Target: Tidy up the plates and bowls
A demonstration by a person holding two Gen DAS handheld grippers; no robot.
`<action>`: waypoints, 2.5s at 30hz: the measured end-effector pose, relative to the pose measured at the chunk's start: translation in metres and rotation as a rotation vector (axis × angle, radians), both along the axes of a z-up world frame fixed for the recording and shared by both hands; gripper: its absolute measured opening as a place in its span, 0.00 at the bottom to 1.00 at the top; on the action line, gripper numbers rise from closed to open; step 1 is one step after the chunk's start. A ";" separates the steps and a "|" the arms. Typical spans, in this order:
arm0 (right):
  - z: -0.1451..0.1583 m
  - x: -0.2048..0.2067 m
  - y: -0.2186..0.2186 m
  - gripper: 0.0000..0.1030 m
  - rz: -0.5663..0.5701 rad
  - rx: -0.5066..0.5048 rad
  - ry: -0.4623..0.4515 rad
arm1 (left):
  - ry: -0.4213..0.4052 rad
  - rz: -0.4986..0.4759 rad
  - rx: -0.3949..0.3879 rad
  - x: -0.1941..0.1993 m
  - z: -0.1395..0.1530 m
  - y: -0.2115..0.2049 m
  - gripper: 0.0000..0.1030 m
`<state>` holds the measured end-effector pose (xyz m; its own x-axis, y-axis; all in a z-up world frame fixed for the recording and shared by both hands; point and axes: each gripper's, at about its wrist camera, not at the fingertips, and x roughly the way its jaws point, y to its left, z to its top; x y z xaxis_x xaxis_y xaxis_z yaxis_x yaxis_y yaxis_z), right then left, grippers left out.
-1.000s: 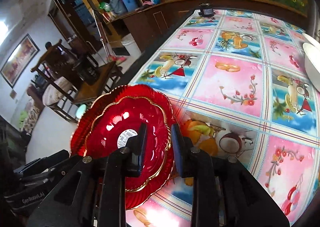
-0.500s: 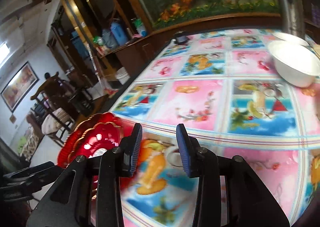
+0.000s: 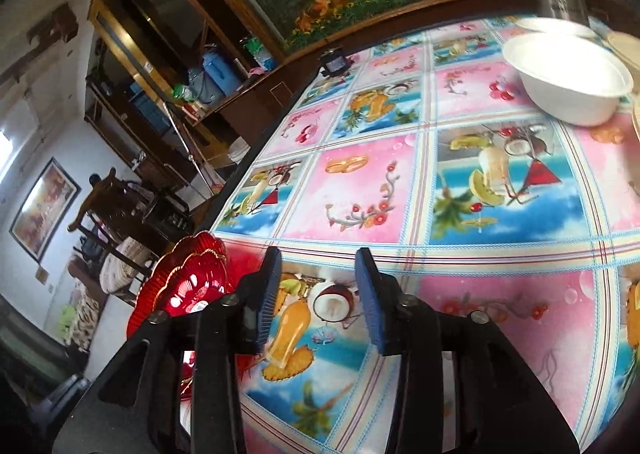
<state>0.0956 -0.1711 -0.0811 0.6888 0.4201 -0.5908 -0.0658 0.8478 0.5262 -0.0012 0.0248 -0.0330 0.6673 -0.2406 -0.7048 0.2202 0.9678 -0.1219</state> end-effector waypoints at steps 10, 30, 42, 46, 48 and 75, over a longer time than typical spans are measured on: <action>0.018 -0.013 -0.053 0.41 -0.114 -0.024 -0.073 | 0.075 0.023 0.009 0.012 -0.014 -0.017 0.78; 0.045 -0.050 -0.125 0.41 -0.237 -0.212 -0.217 | 0.078 -0.077 0.050 0.036 -0.012 -0.091 0.78; 0.066 -0.125 -0.284 0.55 -0.483 -0.221 -0.328 | 0.124 -0.169 -0.048 0.082 0.008 -0.178 0.78; 0.053 -0.122 -0.337 0.55 -0.462 -0.039 -0.223 | 0.198 -0.174 -0.040 0.100 -0.005 -0.209 0.78; 0.042 -0.115 -0.347 0.55 -0.436 0.070 -0.162 | 0.235 -0.163 -0.062 0.108 -0.010 -0.215 0.78; -0.008 -0.090 -0.357 0.54 -0.357 0.405 0.049 | 0.400 -0.154 -0.290 0.129 -0.023 -0.266 0.78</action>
<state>0.0059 -0.5281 -0.0887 0.8064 0.3657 -0.4647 0.2218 0.5415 0.8109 0.1282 -0.2412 -0.0555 0.3006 -0.5386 -0.7871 0.2388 0.8415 -0.4846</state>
